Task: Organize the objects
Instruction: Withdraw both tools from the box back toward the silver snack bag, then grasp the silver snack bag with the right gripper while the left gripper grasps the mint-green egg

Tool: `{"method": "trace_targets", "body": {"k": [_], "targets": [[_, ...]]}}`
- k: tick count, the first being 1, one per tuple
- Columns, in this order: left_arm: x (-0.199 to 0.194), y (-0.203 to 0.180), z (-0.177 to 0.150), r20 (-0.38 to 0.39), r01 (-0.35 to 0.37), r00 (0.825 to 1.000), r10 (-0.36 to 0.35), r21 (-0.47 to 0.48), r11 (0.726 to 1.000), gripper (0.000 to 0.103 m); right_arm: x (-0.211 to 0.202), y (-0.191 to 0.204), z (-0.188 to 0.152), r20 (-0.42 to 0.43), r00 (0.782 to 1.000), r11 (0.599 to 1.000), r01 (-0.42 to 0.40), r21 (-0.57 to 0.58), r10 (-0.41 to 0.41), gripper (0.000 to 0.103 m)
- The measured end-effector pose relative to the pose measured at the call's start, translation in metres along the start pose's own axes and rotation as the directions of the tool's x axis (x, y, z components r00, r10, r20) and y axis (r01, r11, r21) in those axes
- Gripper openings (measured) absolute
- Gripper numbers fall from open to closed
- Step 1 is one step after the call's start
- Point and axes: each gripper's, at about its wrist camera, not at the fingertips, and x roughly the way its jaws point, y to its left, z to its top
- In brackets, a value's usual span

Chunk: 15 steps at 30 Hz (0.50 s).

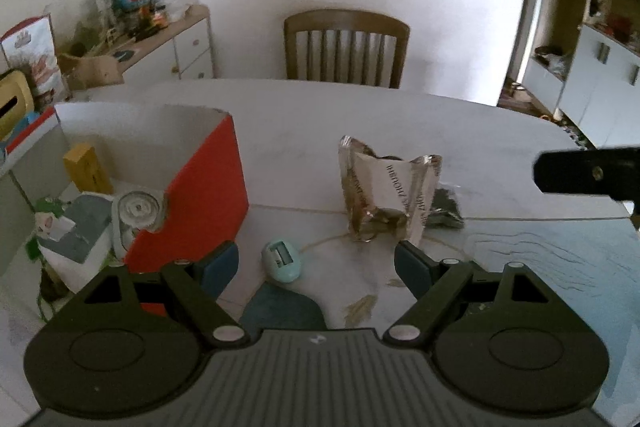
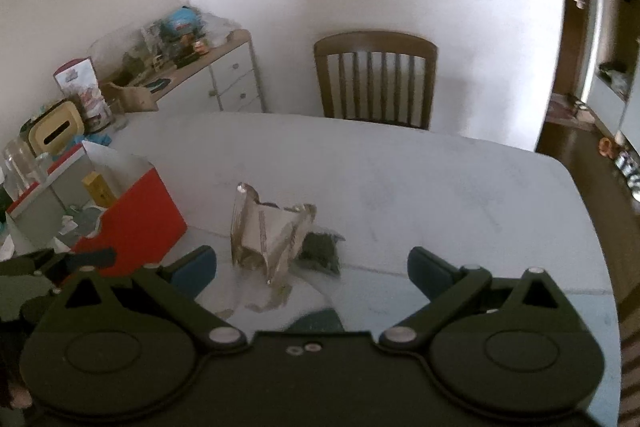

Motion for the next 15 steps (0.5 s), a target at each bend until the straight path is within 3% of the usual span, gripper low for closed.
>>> {"method": "trace_targets", "body": {"k": [7, 15], "targets": [[0.033, -0.001, -0.009, -0.05, -0.041, 0.998, 0.041, -0.014, 0.999, 0.085, 0.048, 0.01, 0.015, -0.051, 0.998, 0.989, -0.053, -0.135, 0.046, 0.101], [0.06, -0.003, -0.011, -0.05, -0.071, 0.996, 0.07, -0.028, 0.997, 0.085, 0.098, 0.034, 0.022, -0.117, 0.987, 0.943, -0.141, -0.302, 0.11, 0.101]]}}
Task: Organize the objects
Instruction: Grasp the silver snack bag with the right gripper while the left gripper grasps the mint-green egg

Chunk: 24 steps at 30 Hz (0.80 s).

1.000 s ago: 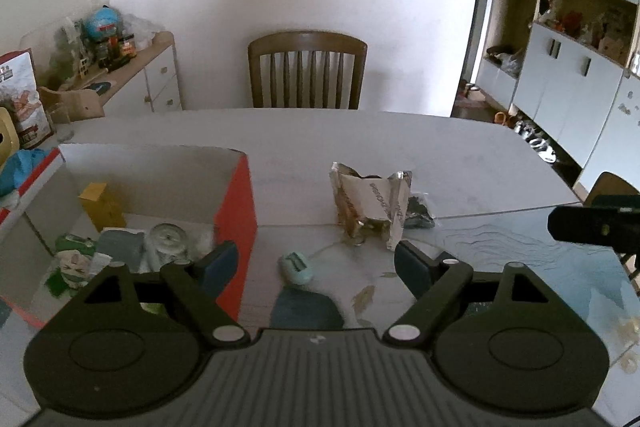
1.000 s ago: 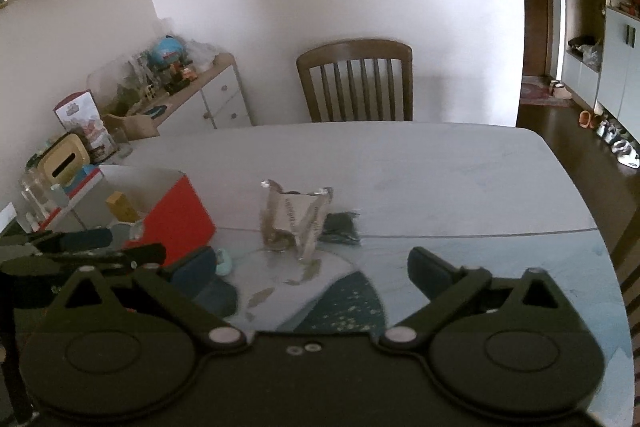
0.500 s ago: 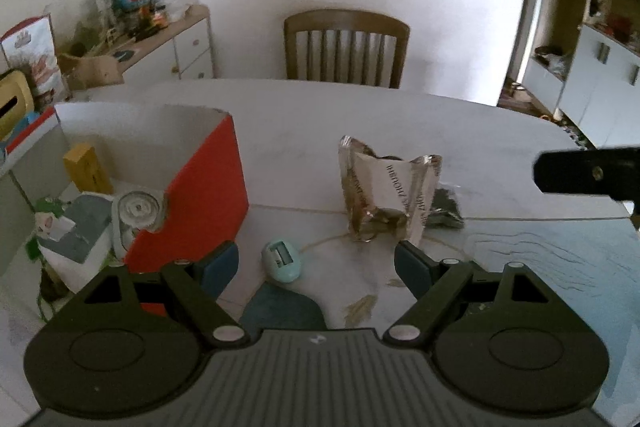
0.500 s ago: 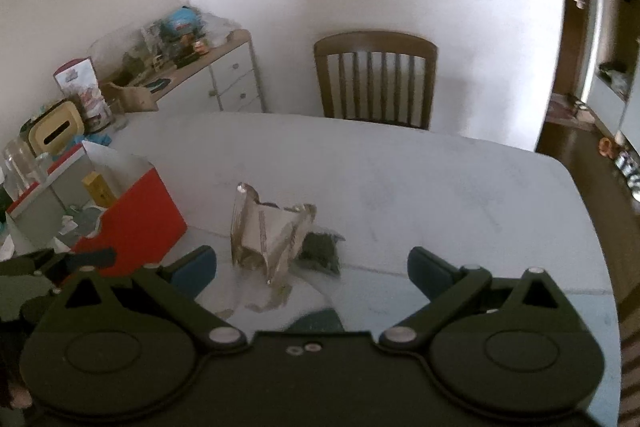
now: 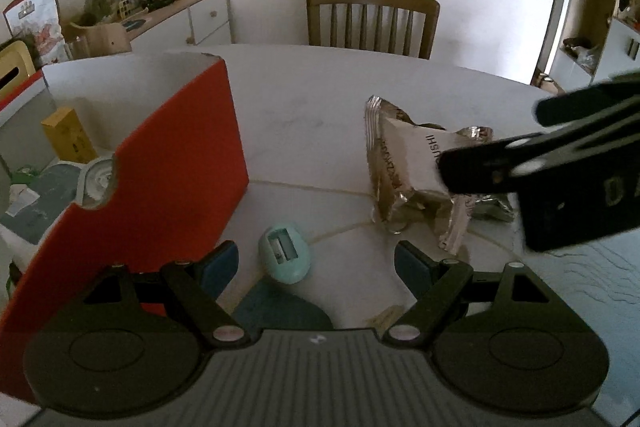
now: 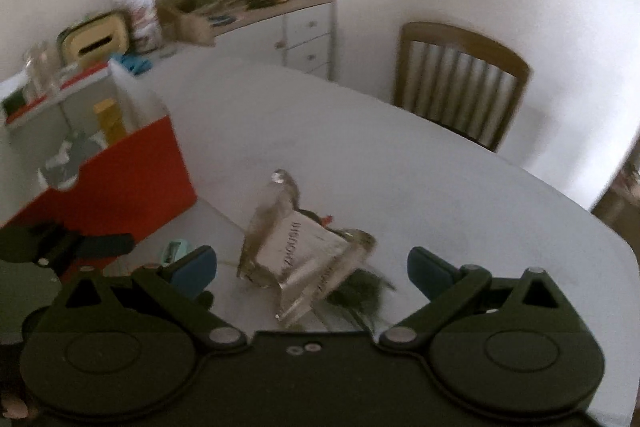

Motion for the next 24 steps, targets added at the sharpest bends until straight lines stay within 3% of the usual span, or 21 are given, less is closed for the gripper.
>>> {"method": "trace_targets", "body": {"k": [5, 14, 24], "targets": [[0.013, 0.002, -0.002, -0.019, -0.024, 1.0, 0.023, -0.019, 1.0, 0.085, 0.023, 0.01, 0.009, -0.036, 0.998, 0.987, -0.053, -0.154, 0.049, 0.101], [0.021, -0.002, -0.004, -0.011, -0.033, 0.999, 0.033, 0.0, 0.999, 0.085, 0.047, 0.017, 0.013, -0.08, 0.991, 0.945, -0.122, -0.303, 0.103, 0.098], [0.031, 0.004, -0.005, -0.03, -0.028, 0.999, 0.027, -0.03, 0.999, 0.075, 0.061, 0.014, 0.015, -0.157, 0.978, 0.922, -0.181, -0.342, 0.134, 0.087]]}}
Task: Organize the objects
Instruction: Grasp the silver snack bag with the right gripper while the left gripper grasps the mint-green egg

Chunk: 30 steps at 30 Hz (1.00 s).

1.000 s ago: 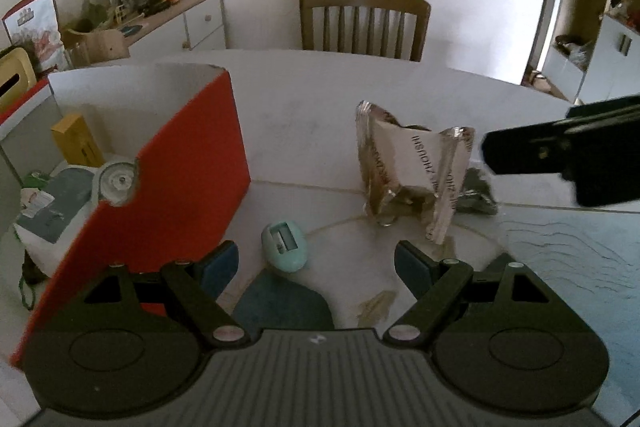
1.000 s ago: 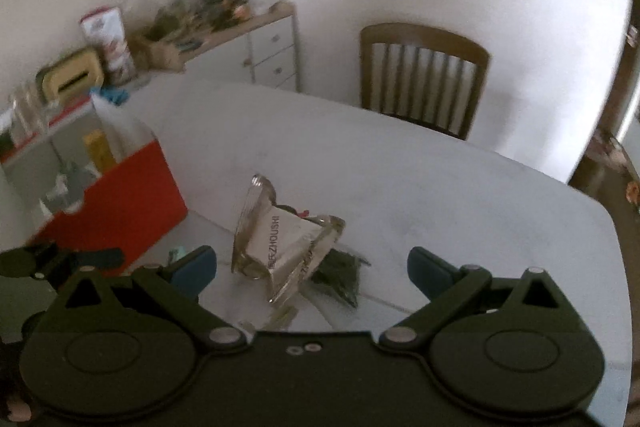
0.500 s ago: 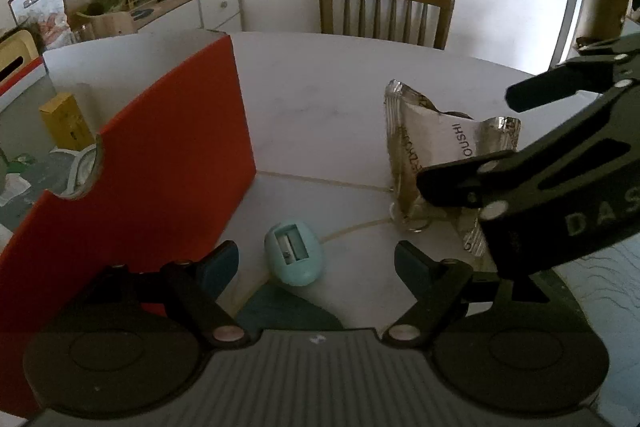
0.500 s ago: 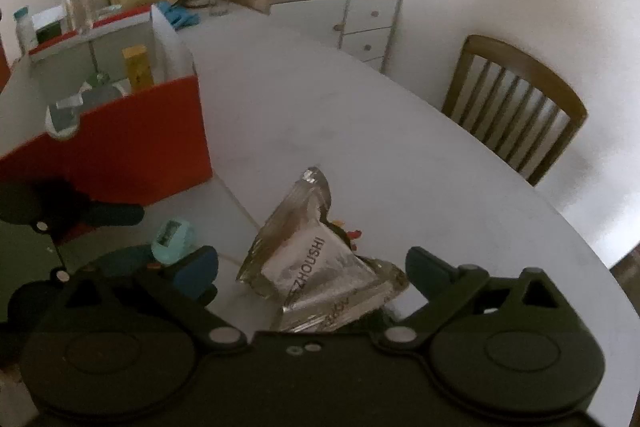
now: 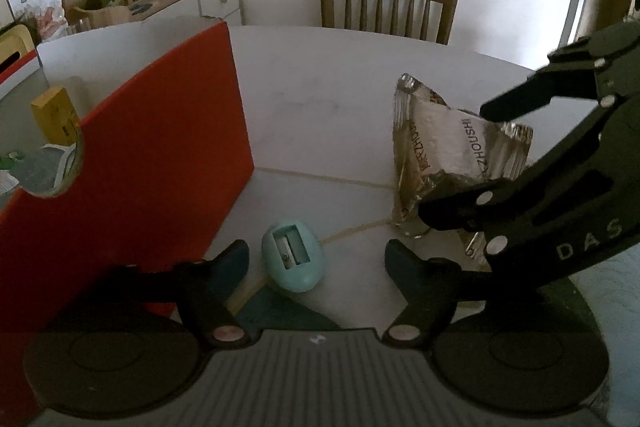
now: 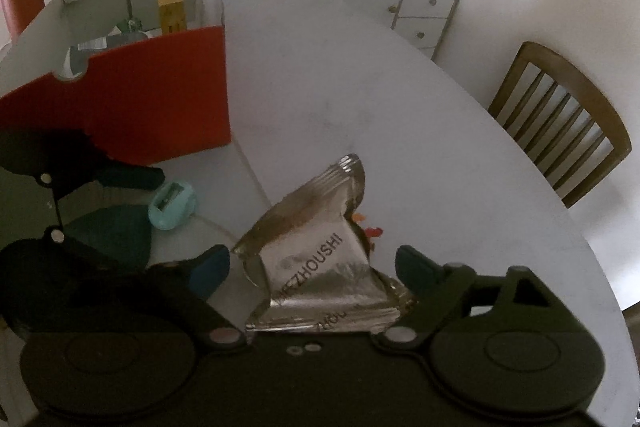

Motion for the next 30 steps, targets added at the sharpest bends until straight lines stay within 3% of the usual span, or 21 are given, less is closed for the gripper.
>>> {"method": "trace_targets", "body": {"k": [11, 19, 30], "targets": [[-0.001, 0.002, 0.006, 0.008, 0.01, 1.0, -0.01, 0.0, 1.0, 0.03, -0.004, -0.004, -0.006, 0.013, 1.0, 0.997, -0.008, 0.072, 0.007, 0.052], [-0.008, 0.007, 0.008, 0.009, 0.037, 0.999, -0.037, 0.003, 0.999, 0.03, -0.018, -0.003, -0.013, 0.026, 0.999, 0.981, 0.026, 0.194, -0.032, 0.048], [-0.057, 0.009, 0.018, 0.033, 0.113, 0.993, -0.114, 0.023, 0.993, 0.03, -0.07, 0.009, -0.031, 0.066, 0.992, 0.923, 0.074, 0.377, -0.107, 0.048]]}}
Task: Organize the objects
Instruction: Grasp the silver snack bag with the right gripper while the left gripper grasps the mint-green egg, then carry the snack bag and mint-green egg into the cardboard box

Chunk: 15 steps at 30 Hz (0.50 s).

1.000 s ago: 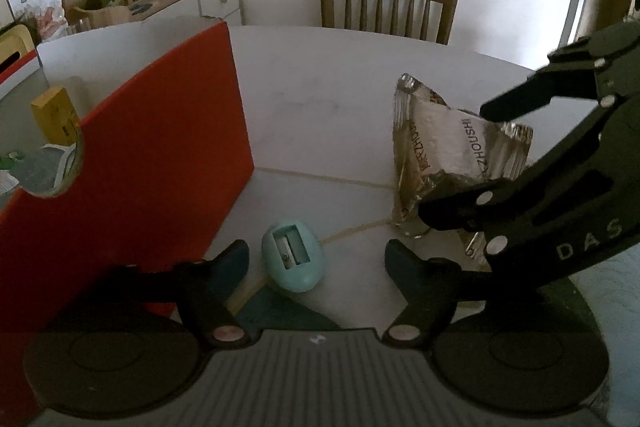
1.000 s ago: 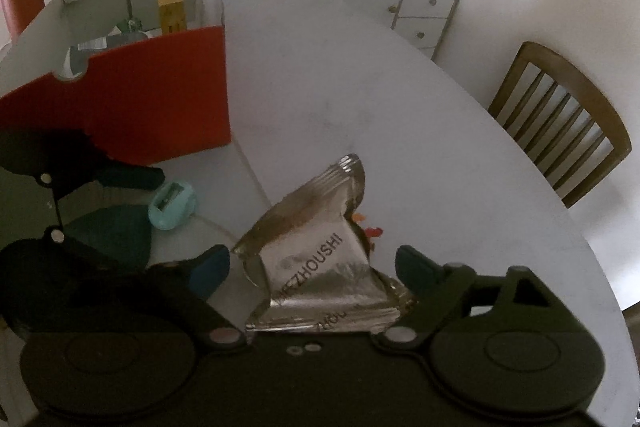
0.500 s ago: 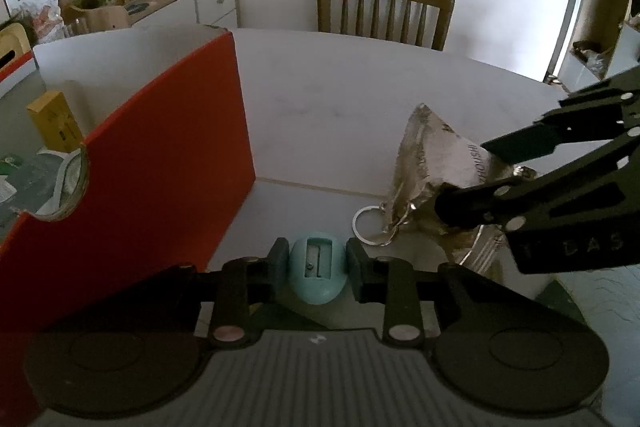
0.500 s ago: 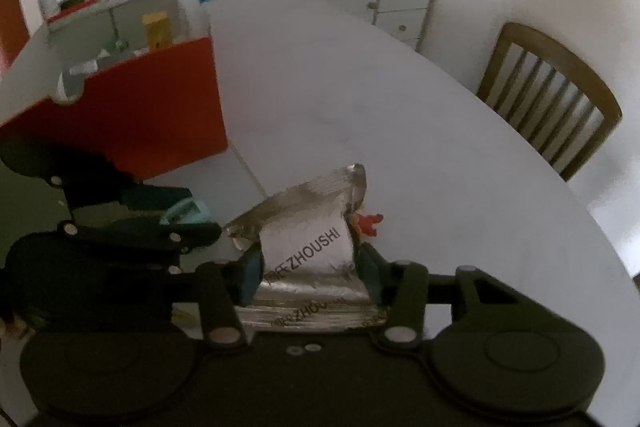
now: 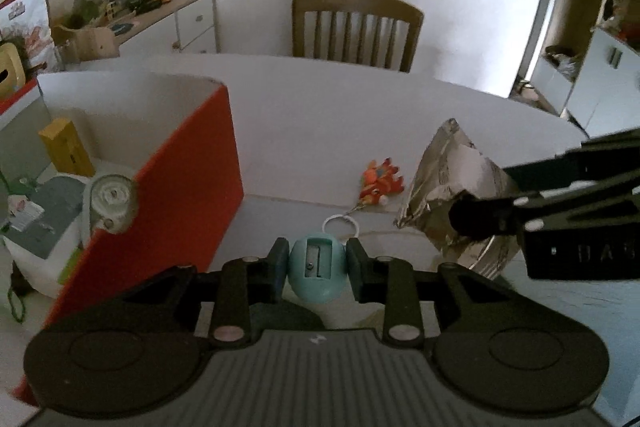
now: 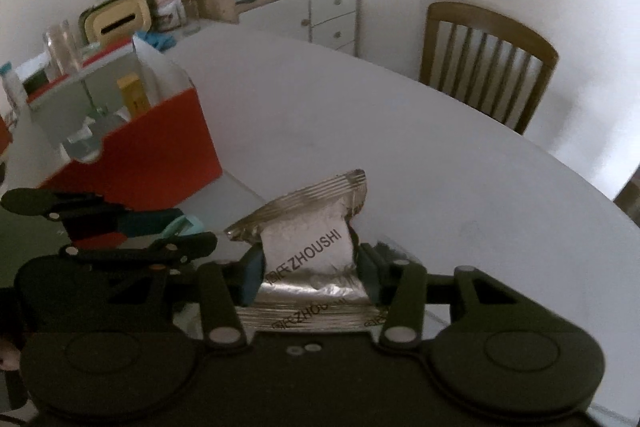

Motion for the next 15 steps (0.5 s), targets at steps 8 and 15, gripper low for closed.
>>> {"method": "trace_targets", "body": {"k": [8, 15], "targets": [[-0.041, 0.013, 0.007, 0.021, 0.055, 0.998, -0.055, 0.008, 0.998, 0.03, -0.043, 0.02, -0.012, 0.021, 0.998, 0.994, 0.055, 0.09, -0.057, 0.048], [-0.078, 0.035, 0.018, 0.037, 0.097, 0.995, -0.097, 0.005, 0.995, 0.03, -0.077, 0.046, -0.013, 0.041, 0.995, 0.987, 0.081, 0.14, -0.088, 0.048]]}}
